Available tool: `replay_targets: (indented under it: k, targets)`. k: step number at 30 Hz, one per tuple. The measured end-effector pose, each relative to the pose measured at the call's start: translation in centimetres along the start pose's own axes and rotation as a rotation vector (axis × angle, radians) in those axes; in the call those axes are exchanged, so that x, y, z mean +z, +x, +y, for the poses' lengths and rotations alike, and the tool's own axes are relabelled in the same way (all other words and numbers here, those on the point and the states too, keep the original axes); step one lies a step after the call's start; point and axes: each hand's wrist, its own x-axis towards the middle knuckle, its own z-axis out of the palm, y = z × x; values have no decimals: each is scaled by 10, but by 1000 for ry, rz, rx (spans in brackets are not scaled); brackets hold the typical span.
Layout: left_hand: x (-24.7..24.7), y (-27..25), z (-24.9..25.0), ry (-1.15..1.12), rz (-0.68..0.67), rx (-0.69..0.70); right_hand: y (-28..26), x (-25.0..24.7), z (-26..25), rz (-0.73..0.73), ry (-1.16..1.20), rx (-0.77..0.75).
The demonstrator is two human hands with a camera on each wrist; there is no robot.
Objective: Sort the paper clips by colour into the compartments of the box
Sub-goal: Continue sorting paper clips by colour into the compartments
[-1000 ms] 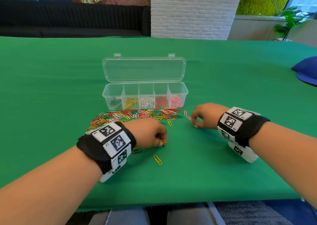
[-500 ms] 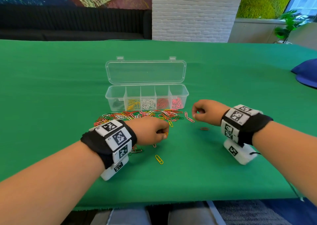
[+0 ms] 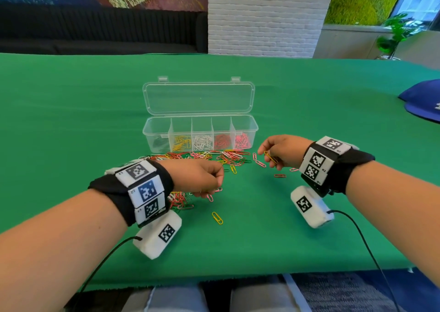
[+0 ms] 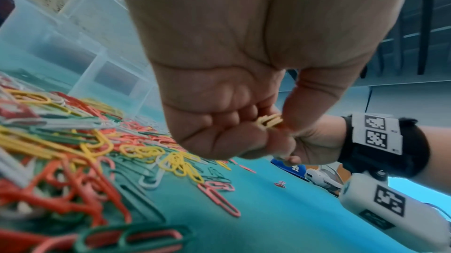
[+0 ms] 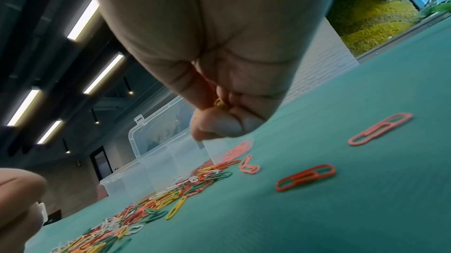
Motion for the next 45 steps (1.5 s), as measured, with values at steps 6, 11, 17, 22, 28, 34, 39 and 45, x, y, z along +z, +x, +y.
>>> replay_targets:
  k: [6,11,17,22,28,34,39,45]
  targets:
    - [8,-11,5,393,-75,8,-1,12,-8,-66,202,70]
    - [18,-12,8,571,-113,41,6,20,-14,-117,24,-2]
    - [21,-9,10,609,-128,46,4,31,-28,-50,-533,-104]
    - [22,-8,8,609,-140,51,12,47,-37,-23,-687,-90]
    - [4,-16,-4,374,-21,27,26,57,-41,-3,-799,-22]
    - [-21,-24,-25,25,84,-21,27,60,-41,-23,-827,-13]
    - [-31,-26,-37,-171,165,-108,24,61,-38,-24,-860,4]
    - [-34,-29,-41,29,174,-191,23,64,-38,-6,-858,-27]
